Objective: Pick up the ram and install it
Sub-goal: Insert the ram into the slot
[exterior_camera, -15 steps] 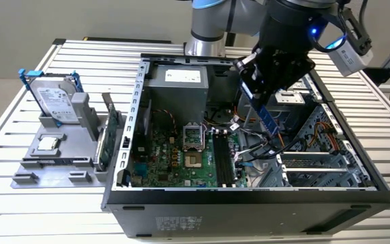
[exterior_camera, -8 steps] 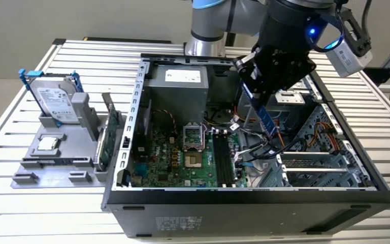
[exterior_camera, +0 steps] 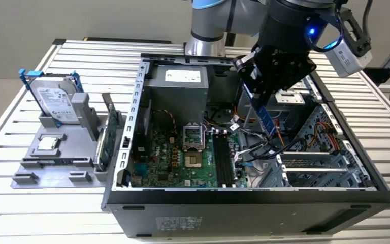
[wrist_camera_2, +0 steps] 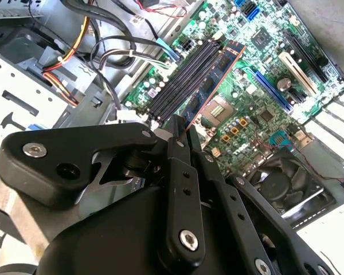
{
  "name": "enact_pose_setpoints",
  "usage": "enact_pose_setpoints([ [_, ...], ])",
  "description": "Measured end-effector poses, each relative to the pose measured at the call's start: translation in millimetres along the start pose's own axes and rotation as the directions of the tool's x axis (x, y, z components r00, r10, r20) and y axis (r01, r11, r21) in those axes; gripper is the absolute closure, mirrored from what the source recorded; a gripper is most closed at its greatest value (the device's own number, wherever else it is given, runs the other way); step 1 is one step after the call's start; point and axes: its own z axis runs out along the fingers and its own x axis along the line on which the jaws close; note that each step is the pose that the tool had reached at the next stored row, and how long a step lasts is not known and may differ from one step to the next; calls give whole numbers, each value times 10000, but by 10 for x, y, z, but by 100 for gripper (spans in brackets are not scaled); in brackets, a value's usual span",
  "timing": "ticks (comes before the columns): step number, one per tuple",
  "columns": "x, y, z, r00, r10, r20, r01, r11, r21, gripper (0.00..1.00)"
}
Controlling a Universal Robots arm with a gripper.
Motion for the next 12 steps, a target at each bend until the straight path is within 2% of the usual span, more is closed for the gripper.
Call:
enact_pose_setpoints([
  [12, -1, 0, 35, 9992, 405, -2, -405, 9992, -8, 100],
])
